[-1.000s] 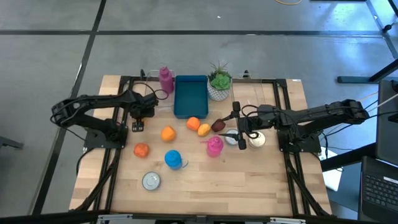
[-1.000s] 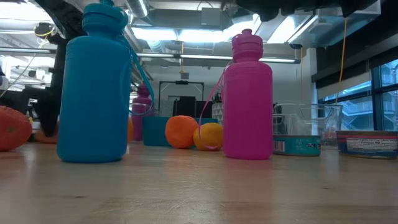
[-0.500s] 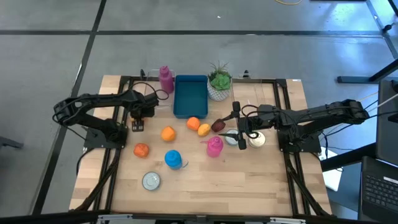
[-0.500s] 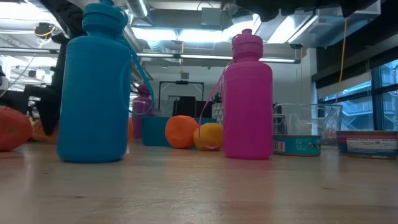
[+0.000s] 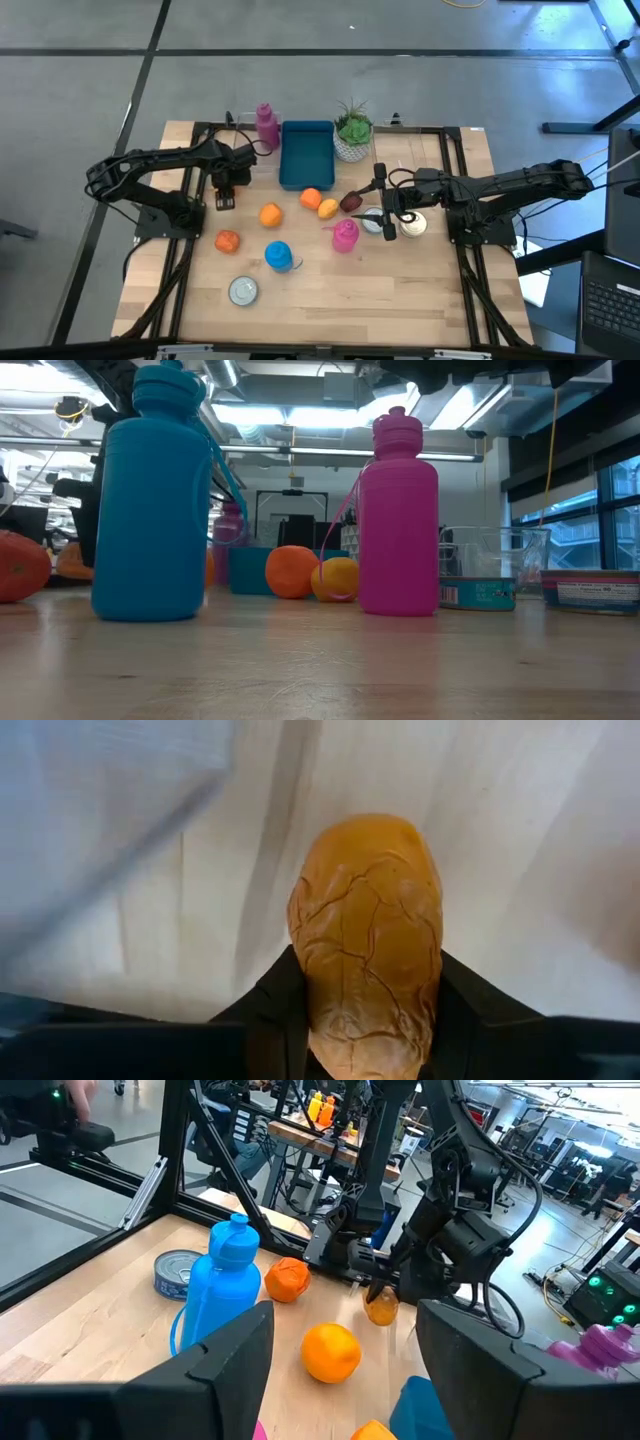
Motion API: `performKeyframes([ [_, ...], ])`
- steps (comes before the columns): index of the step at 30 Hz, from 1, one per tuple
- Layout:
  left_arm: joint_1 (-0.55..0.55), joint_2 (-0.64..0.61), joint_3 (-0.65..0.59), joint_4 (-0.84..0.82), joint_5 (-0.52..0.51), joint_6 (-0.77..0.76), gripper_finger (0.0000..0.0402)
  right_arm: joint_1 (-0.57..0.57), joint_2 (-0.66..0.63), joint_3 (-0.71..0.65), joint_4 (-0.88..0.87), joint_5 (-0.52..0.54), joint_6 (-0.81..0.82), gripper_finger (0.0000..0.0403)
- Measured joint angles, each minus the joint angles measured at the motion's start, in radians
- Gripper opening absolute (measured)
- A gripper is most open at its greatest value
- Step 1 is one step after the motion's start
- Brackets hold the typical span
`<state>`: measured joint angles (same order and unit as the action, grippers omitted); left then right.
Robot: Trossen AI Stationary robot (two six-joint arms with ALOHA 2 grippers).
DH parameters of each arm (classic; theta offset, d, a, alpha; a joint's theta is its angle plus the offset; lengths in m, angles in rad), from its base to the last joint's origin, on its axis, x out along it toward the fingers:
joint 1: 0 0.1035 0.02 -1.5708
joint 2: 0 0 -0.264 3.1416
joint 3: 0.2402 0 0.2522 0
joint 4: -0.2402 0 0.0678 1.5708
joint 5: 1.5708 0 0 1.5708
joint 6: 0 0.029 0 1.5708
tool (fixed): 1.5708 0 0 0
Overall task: Pick & Place Food Item
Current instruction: Put the left mango into the right transparent bin
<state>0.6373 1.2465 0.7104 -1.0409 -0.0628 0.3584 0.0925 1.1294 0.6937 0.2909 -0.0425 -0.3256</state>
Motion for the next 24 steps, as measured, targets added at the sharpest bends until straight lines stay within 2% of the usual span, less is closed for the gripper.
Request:
performKeyframes([
  [8,0.0,0.0,0.0,-0.101,0.047,-0.003,0.0117,0.0,0.0,0.0,0.0,0.0,-0.001,0.0242],
  [15,0.0,0.0,0.009,-0.111,0.142,-0.02,0.0117,0.0,0.0,0.0,0.0,0.0,-0.002,0.0242],
  [19,0.0,0.0,0.062,-0.134,0.149,-0.035,0.0117,0.0,0.0,0.0,0.0,0.0,-0.003,0.0242],
  [24,0.0,-0.002,0.194,-0.199,0.208,-0.061,0.0117,0.0,0.0,0.0,0.0,0.0,-0.003,0.0242],
])
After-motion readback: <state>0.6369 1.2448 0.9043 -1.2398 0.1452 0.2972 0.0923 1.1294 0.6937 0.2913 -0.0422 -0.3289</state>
